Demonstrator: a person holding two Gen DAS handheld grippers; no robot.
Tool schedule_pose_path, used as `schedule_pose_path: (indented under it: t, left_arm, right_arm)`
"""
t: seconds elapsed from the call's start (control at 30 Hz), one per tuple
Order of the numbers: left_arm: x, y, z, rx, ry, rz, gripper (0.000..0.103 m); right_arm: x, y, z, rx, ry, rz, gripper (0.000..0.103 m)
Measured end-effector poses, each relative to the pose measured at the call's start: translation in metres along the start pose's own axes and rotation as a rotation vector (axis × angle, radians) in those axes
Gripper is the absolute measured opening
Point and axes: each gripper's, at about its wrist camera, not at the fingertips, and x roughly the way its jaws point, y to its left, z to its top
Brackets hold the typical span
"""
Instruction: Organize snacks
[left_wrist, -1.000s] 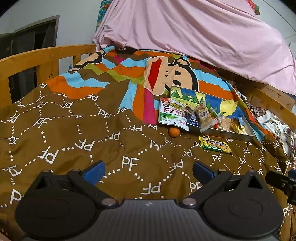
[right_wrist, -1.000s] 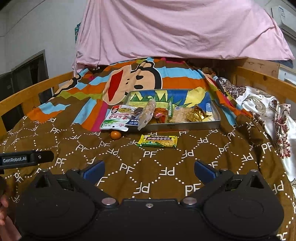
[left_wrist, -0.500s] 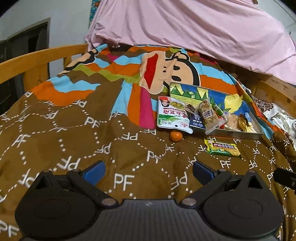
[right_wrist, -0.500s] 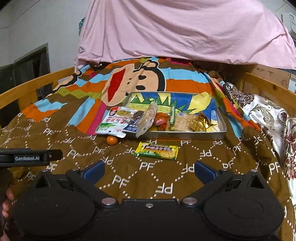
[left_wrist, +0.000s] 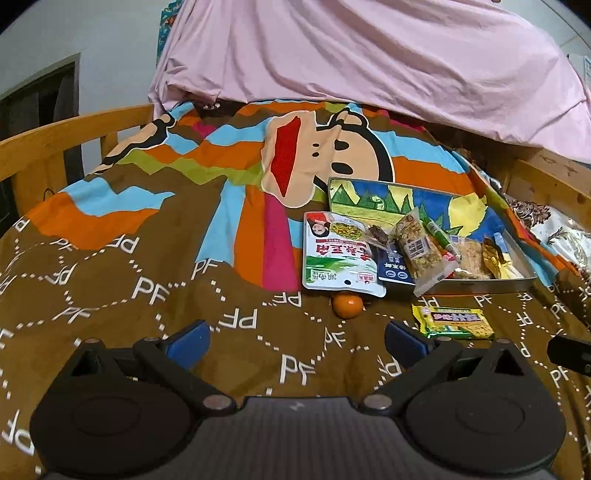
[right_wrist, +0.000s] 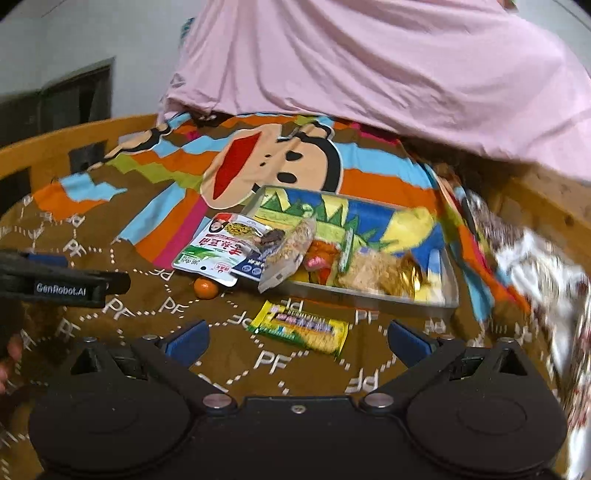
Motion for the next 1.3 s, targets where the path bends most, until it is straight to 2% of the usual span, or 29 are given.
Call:
schedule_pose_path:
  t: [0.13, 0.27, 0.47, 0.63, 0.93, 1.1, 1.3]
  left_arm:
    - [0.014, 0.001, 0.003, -0.002, 0.006, 0.002, 0.102]
    - [0.029, 0.001, 0.006, 0.005, 0.002, 0.011, 0.103]
    - [0.055, -0.001, 0.011, 0.007, -0.003, 0.011, 0.103]
    - [0.074, -0.003, 0.014, 0.035, -0.027, 0.008, 0.103]
    - [0.094, -0.003, 0.014, 0.027, -0.009, 0.005, 0.103]
    - [0.101, -0.001, 0.015, 0.016, 0.020, -0.015, 0.103]
    - [0.105, -0.002, 0.016, 0.009, 0.029, -0.027, 0.103]
  right_arm:
    - [0.009, 0.000, 0.004, -0.100, -0.042, 0.004, 0.102]
    - [0.026, -0.004, 0.004, -0.159, -0.039, 0.012, 0.102]
    - [0.054, -0.011, 0.003, -0.154, 0.013, 0.049, 0.102]
    - [0.070, -0.011, -0.004, -0.176, 0.041, 0.042, 0.102]
    - [0.094, -0.016, -0.012, -0.172, 0.094, 0.040, 0.102]
    - [0.103, -0.021, -0.015, -0.203, 0.059, 0.099, 0.102]
    - [0.117, -0.021, -0.018, -0.237, 0.068, 0.174, 0.102]
